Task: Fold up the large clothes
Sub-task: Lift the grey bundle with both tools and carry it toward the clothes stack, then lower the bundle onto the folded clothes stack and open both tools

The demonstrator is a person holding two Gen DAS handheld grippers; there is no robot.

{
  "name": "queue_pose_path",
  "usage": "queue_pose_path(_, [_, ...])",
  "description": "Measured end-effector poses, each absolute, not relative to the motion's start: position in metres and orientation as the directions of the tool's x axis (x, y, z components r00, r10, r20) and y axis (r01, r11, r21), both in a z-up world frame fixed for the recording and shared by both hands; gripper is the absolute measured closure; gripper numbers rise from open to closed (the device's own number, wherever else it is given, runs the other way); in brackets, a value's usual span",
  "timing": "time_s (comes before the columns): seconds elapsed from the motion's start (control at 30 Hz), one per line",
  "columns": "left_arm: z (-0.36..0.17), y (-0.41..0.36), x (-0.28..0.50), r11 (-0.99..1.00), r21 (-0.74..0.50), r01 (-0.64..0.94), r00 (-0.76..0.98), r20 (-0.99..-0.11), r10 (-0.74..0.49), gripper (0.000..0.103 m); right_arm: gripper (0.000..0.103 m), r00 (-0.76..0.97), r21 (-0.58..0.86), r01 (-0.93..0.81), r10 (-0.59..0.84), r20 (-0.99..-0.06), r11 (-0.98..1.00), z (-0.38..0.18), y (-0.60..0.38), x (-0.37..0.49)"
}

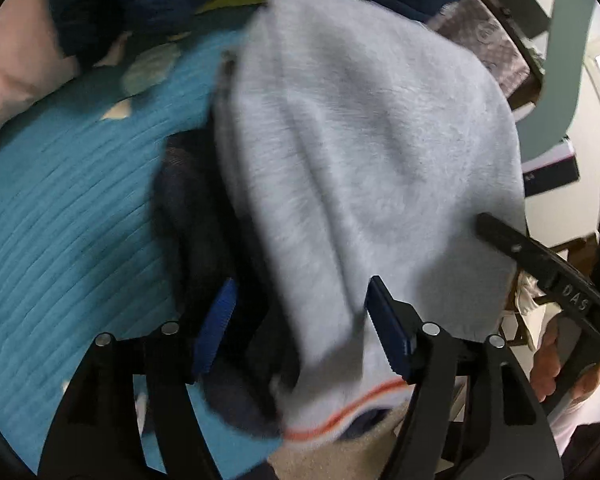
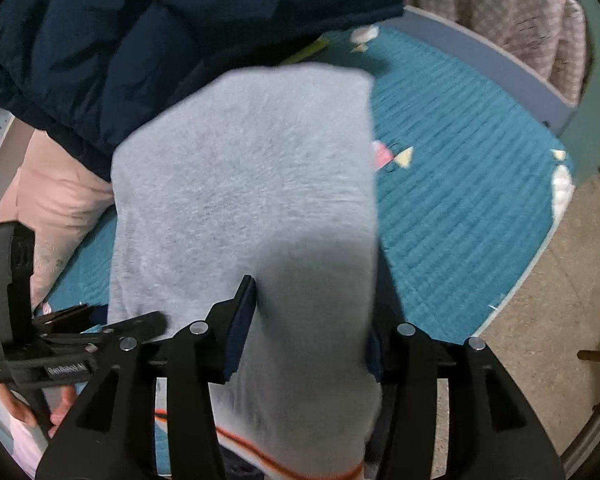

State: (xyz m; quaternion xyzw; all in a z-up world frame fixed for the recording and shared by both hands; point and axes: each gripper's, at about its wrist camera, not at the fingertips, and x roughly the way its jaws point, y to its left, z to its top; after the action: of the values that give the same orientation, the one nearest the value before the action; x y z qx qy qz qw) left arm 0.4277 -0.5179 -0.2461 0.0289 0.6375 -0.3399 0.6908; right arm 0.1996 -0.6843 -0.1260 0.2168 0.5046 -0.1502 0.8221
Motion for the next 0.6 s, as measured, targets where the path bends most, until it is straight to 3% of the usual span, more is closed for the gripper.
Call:
queue_pose_path(0.13, [-0.209, -0.495, 0.421, 0.749, -0.373, 0.547, 0.01, -0.892, -0.451, 0.035, 0.054, 0.554, 0.221, 0.507, -0.119, -0.824, 0.833, -0.089, -0.692, 0.167])
queue_pose_path(0.2, [-0.194, -0.499, 0.418, 0.722, -0.4, 0.565, 0.013, -0.87, -0.492, 0.035, 0.067, 0.577, 0.245, 0.486, -0.097, -0.811, 0.839, -0.08, -0.69, 0.164])
queue_pose_path(0.23, [-0.189, -0.501, 0.417, 0.704, -0.422, 0.571, 0.011, -0.854, -0.52, 0.035, 0.083, 0.583, 0.257, 0.459, -0.071, -0.809, 0.85, -0.077, -0.686, 0.165])
queue_pose_path(0.3, [-0.187, -0.523, 0.415, 0.69, -0.437, 0.577, 0.003, -0.844, -0.537, 0.035, 0.091, 0.574, 0.248, 0.441, -0.059, -0.817, 0.862, -0.079, -0.687, 0.176])
queue_pose_path(0.33, [-0.192, -0.528, 0.416, 0.687, -0.442, 0.576, -0.008, -0.844, -0.536, 0.038, 0.097, 0.561, 0.244, 0.428, -0.045, -0.827, 0.87, -0.08, -0.684, 0.179])
queue_pose_path(0.37, [-0.199, -0.534, 0.418, 0.692, -0.437, 0.575, -0.016, -0.851, -0.524, 0.048, 0.099, 0.547, 0.24, 0.416, -0.031, -0.837, 0.877, -0.085, -0.678, 0.182])
queue_pose_path(0.5, [-0.24, -0.538, 0.425, 0.756, -0.345, 0.557, 0.005, -0.909, -0.418, 0.067, 0.101, 0.443, 0.177, 0.47, -0.058, -0.895, 0.865, -0.119, -0.684, 0.2])
queue_pose_path(0.6, [-0.259, -0.53, 0.433, 0.75, -0.384, 0.538, -0.024, -0.897, -0.442, 0.067, 0.103, 0.425, 0.223, 0.523, -0.025, -0.905, 0.823, -0.152, -0.7, 0.2])
